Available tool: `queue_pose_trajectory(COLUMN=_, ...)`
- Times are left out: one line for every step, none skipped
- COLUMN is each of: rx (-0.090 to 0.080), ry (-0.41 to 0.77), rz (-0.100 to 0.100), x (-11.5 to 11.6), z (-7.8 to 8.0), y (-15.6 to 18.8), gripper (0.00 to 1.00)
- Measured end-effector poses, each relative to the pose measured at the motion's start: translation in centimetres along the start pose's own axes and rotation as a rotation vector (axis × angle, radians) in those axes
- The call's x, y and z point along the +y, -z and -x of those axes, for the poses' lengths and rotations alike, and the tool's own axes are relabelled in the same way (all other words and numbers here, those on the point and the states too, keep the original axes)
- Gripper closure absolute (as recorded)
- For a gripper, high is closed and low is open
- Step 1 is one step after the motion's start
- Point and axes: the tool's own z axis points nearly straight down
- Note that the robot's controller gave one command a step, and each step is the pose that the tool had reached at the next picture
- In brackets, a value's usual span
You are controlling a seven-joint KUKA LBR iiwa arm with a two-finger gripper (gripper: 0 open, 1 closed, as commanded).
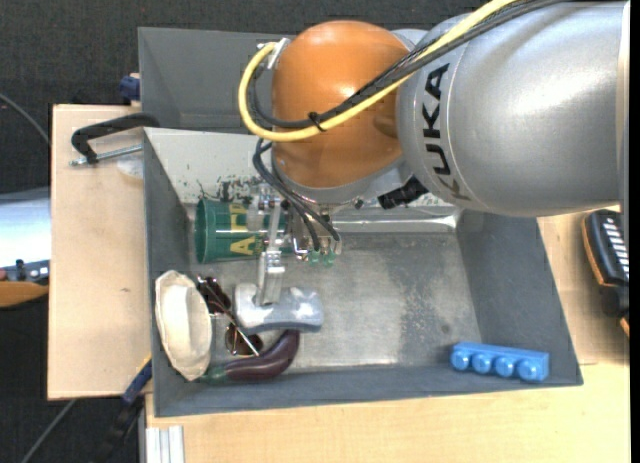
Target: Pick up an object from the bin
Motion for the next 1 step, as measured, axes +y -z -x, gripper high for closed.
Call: queue_pose_trajectory(rx=-0.009, ry=-0.003, rz=0.002, x=-0.13, z=0.17, y=0.5, gripper=0.0)
